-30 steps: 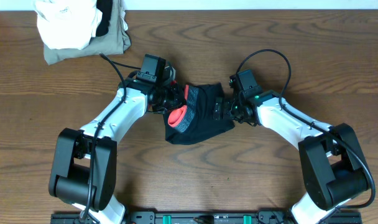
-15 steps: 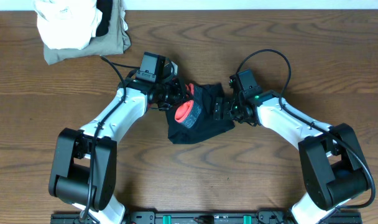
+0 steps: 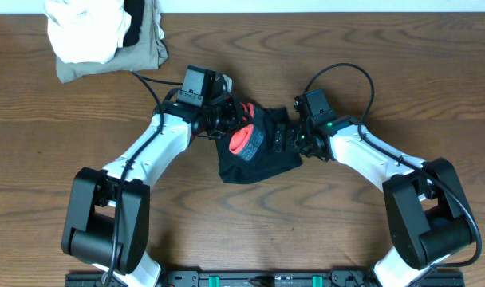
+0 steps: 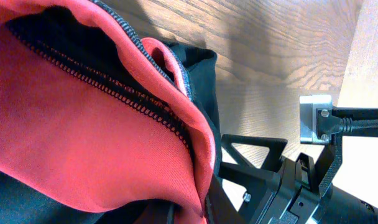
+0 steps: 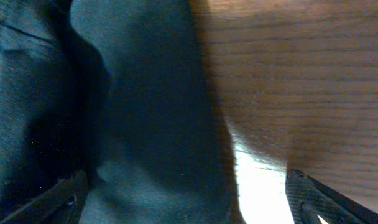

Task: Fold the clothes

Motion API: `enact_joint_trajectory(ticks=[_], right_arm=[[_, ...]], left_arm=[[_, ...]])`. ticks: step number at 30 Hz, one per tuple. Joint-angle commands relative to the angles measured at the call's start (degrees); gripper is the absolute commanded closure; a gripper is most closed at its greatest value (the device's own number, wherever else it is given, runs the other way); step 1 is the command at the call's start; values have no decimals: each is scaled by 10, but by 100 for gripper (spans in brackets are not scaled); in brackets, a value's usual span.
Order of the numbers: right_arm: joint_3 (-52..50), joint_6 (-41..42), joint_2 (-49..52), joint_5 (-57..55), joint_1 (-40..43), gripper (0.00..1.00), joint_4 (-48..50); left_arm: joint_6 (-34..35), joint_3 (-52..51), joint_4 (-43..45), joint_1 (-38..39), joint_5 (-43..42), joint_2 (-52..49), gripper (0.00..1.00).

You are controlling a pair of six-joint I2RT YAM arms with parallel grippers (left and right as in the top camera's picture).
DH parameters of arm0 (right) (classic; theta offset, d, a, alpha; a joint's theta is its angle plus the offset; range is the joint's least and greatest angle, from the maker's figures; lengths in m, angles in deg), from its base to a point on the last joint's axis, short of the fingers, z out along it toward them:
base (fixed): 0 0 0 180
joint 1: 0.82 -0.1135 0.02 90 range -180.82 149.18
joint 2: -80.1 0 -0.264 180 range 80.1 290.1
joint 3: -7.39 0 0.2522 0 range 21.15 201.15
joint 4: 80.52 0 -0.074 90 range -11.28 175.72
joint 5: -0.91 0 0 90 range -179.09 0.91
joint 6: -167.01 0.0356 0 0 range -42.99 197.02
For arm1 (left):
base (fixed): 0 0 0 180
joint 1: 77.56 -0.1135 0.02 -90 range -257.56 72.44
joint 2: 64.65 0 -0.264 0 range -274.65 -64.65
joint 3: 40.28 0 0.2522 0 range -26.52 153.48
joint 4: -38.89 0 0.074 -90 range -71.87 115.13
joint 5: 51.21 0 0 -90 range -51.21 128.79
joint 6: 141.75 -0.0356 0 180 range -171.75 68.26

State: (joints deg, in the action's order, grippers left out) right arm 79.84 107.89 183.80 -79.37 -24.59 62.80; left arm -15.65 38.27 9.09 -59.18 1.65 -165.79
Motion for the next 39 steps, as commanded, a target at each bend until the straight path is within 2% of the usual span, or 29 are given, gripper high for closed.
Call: enact_joint_trajectory(ticks=[1, 8, 10, 12, 14, 15, 21, 27, 29, 31, 32, 39], right_arm=[[-3, 8, 6, 17, -10, 1, 3], [-3, 8, 6, 17, -10, 2, 5], [-3, 8, 6, 17, -10, 2, 4], [-3, 8, 6, 17, -10, 2, 4], [-3, 8, 6, 17, -10, 2, 3], [-3, 8, 6, 17, -10, 2, 3], [-1, 8, -5, -17, 8, 4, -21], [2, 7, -87, -35, 64, 2, -75], [2, 3, -120, -35, 78, 1, -92], [2, -11, -154, -35, 90, 1, -108], [2, -14, -169, -35, 94, 1, -115], [2, -27, -250, -35, 105, 1, -144]], left_arm=[[7, 7, 8, 12, -10, 16, 94], [6, 7, 16, 42, 10, 16, 92], [5, 7, 16, 54, 28, 16, 78], [-3, 7, 16, 66, 39, 16, 75], [-10, 7, 15, 77, 49, 16, 63], [-15, 7, 15, 82, 53, 16, 60], [-26, 7, 11, 97, 70, 16, 60], [-26, 7, 11, 97, 69, 16, 59], [-26, 7, 12, 97, 65, 16, 49], [-26, 7, 12, 97, 56, 16, 34], [-26, 7, 12, 97, 50, 16, 30], [-25, 7, 72, 98, -51, 16, 26]])
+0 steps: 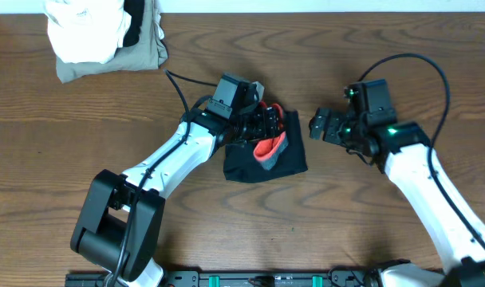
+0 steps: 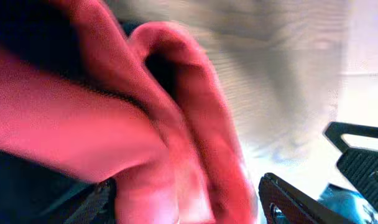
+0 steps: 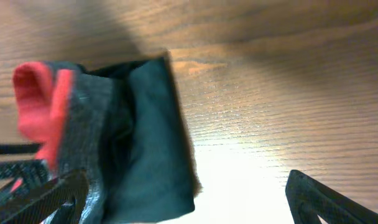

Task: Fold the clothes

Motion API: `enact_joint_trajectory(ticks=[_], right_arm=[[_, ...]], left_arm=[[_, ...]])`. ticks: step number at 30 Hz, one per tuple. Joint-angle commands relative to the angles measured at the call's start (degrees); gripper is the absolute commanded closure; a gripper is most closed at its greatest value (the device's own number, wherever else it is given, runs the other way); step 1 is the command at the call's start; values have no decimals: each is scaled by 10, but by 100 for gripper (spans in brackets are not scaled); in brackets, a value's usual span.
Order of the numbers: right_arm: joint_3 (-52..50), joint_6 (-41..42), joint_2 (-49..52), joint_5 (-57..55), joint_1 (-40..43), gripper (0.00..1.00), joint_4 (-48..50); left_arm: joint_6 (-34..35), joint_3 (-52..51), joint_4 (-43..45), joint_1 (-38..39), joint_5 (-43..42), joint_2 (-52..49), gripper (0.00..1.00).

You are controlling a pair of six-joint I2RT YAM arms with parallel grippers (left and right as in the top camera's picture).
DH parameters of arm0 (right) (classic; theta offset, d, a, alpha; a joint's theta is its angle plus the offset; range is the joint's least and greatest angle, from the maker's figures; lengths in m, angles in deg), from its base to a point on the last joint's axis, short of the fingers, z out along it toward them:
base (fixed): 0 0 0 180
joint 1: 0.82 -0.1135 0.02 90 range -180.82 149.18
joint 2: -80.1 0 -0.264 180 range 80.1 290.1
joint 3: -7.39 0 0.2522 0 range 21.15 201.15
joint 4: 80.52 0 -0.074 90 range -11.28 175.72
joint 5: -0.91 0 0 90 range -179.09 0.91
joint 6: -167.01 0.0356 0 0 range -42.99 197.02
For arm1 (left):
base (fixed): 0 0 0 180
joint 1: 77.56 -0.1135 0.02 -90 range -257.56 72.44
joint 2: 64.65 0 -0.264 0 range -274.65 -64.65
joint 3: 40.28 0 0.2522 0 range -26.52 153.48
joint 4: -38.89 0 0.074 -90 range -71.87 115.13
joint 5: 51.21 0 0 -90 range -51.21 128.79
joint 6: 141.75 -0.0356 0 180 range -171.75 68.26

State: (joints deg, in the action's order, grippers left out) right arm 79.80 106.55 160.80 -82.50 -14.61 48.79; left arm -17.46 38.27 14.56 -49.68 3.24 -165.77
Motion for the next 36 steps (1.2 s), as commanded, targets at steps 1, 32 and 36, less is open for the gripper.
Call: enact_joint_trajectory(ticks=[1, 32, 36], right_arm=[[2, -13, -29, -3, 5, 1, -5], [2, -20, -26, 181, -26, 99, 125], [2, -23, 36, 180, -63, 99, 160]], left_arm=[[-3, 7, 30, 6, -80, 16, 26], [-34, -5, -297, -205, 96, 169, 21], [-38, -20, -297, -200, 95, 154, 21]])
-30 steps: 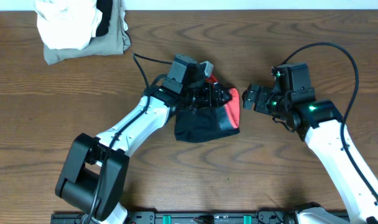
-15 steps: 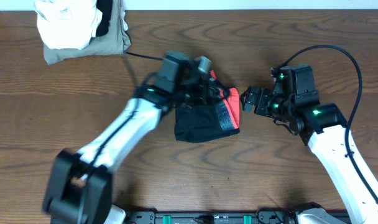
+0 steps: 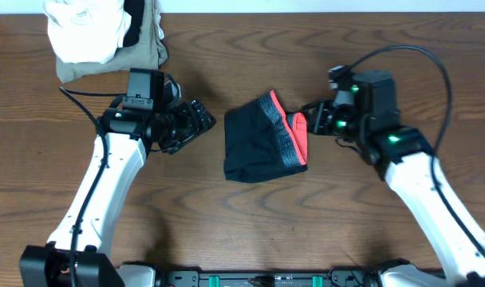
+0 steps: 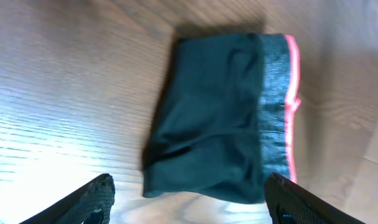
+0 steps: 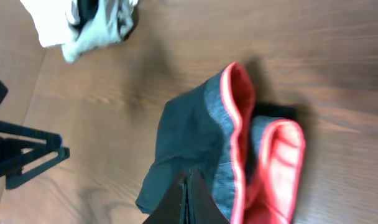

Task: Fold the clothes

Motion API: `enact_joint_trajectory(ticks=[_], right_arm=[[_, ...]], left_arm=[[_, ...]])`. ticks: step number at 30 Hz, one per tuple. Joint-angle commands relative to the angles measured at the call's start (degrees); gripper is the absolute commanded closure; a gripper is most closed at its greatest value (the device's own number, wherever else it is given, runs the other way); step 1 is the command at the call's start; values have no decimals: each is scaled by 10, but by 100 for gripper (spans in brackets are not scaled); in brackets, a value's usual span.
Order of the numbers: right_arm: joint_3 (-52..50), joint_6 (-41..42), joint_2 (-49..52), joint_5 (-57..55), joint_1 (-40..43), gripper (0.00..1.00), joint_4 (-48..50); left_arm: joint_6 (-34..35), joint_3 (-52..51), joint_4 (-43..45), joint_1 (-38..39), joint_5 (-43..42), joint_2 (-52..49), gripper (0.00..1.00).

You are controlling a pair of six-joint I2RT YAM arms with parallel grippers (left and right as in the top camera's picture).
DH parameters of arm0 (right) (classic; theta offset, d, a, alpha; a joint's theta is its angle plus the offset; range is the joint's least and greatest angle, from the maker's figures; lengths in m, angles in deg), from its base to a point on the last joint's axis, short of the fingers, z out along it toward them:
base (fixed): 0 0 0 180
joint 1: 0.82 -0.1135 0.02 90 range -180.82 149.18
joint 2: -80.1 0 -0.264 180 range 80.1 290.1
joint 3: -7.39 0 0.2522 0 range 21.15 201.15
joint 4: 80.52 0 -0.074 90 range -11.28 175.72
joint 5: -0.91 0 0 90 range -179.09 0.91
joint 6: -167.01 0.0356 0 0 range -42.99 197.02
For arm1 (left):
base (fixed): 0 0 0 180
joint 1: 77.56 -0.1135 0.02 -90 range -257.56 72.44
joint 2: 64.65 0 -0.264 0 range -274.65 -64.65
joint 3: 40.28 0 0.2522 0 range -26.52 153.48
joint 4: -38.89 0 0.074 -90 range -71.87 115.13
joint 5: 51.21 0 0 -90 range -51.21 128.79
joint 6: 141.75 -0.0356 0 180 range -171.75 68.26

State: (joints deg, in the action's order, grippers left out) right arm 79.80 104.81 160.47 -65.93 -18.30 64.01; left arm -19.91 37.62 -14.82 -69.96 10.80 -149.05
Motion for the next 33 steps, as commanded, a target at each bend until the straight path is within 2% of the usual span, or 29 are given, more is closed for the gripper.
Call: enact_joint_trajectory(ticks=[1, 3, 6, 13, 19, 25, 33], right_arm=[[2, -6, 57, 13, -35, 99, 19], [2, 0, 91, 13, -50, 99, 43], [2, 23, 132, 16, -63, 99, 71], [2, 35, 198, 28, -64, 99, 110], [2, 35, 231, 22, -61, 99, 98], [2, 46, 248, -38, -49, 99, 65], [2, 56, 248, -69, -10, 99, 17]], left_arm=[[-14, -17, -2, 6, 19, -19, 21], [-14, -23, -1, 13, 19, -28, 23], [-14, -29, 6, 33, 11, -46, 30], [-11, -31, 68, 116, 0, -107, 30], [-4, -31, 109, 147, 2, -159, 30], [-1, -31, 110, 146, 2, -204, 30], [2, -31, 94, 145, 44, -228, 30]])
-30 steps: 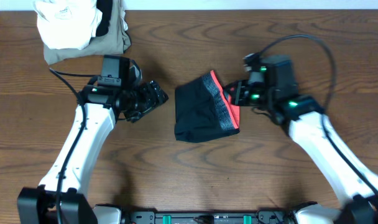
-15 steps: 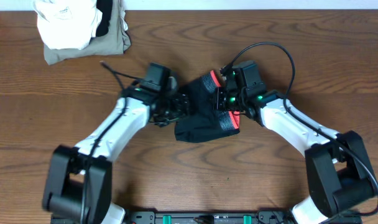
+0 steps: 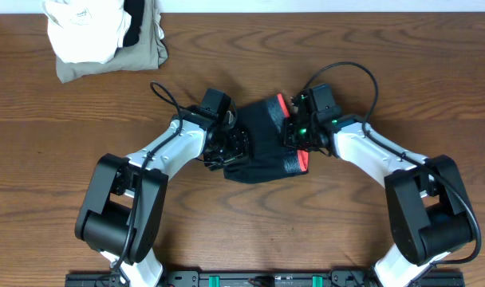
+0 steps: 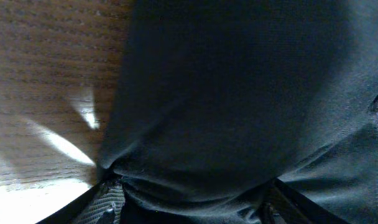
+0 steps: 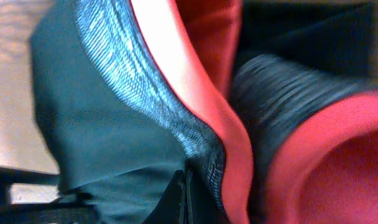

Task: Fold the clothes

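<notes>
A black garment [image 3: 262,147] with a grey waistband and red lining lies at the table's centre, waistband on its right side. My left gripper [image 3: 229,146] is at its left edge. In the left wrist view the black garment [image 4: 239,93] fills the frame, and the left gripper [image 4: 192,208] stands open with the cloth's edge between its spread fingers. My right gripper [image 3: 292,134] is on the waistband. In the right wrist view the right gripper [image 5: 186,193] is shut, its tips at the grey band beside the red lining [image 5: 195,93].
A pile of white, black and khaki clothes [image 3: 103,36] sits at the far left corner. Bare wooden table [image 3: 402,64] surrounds the garment. Both arms' cables loop above the wrists.
My left gripper, then open and well off to the garment's left, is now at its left edge with cloth between the fingers. The right gripper has moved in closer over the waistband.
At first both grippers were on the bunched garment, red lining showing in its middle. Then the right gripper was open off to the right while the left stayed at the red lining. Later the garment lay flat, waistband to the right, left gripper away. Now both are at it.
</notes>
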Motion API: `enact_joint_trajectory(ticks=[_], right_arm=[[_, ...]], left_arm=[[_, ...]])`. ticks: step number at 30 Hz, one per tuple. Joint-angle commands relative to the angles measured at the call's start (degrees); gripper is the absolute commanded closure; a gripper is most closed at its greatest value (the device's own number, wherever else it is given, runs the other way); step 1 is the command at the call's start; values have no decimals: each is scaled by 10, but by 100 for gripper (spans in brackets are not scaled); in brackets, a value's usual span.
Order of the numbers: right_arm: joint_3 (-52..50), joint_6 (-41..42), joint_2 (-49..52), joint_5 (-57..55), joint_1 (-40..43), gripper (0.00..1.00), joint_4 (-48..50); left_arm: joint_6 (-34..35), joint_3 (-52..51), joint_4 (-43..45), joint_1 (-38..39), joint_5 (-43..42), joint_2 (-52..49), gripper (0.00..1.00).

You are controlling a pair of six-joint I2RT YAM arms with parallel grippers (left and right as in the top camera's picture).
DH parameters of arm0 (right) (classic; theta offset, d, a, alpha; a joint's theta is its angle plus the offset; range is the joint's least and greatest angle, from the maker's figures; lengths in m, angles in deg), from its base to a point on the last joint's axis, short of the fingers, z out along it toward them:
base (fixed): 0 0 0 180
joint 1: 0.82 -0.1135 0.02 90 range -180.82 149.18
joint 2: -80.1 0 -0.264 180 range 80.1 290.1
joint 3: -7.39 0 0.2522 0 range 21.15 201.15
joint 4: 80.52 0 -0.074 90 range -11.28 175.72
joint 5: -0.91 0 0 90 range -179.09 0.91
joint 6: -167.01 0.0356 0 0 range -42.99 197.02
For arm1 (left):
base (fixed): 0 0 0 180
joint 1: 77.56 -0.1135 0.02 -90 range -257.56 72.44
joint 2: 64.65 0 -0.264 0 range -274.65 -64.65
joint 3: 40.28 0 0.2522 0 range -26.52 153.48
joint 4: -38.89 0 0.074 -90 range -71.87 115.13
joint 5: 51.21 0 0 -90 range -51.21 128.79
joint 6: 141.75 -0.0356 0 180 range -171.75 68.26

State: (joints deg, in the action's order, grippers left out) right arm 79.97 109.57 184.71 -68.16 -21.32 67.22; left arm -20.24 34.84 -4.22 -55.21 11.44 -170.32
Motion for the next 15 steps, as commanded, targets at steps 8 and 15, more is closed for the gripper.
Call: enact_joint_trajectory(ticks=[8, 15], right_arm=[[0, 22, 6, -89, 30, 99, -52], [1, 38, -11, -89, 34, 99, -59]], left_arm=[[22, -3, -36, -33, 69, -15, 30], [11, -3, -46, -60, 25, -8, 35]])
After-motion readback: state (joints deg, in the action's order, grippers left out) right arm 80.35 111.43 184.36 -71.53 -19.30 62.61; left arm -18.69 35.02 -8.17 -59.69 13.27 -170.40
